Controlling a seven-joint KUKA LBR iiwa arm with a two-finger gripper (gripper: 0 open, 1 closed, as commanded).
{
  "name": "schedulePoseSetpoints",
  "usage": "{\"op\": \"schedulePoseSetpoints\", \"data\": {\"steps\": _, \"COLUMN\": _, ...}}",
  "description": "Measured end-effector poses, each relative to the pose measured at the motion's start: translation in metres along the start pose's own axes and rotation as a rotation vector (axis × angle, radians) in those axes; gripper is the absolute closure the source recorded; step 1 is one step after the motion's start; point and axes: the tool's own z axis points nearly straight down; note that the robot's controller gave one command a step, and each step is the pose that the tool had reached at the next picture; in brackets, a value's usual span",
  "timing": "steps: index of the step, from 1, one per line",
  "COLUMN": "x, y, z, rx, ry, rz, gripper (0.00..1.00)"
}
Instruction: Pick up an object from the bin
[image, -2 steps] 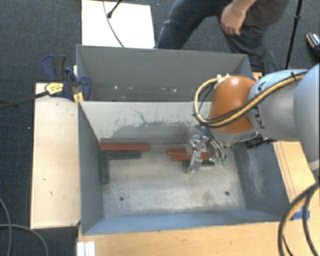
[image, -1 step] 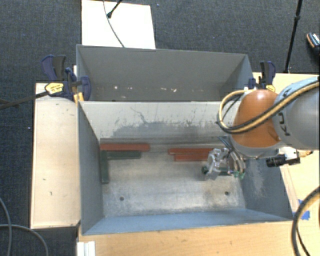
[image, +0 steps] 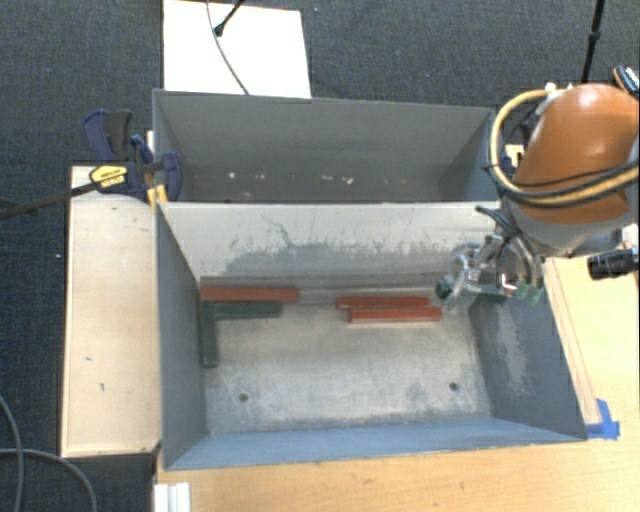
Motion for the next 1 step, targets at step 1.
{"op": "schedulePoseSetpoints", "data": {"steps": 1, "x": -0.0316, "y": 0.0094, "z": -0.0233, "rx": 0.001, "ry": 0.003, "rz": -0.157, "gripper": 1.0}}
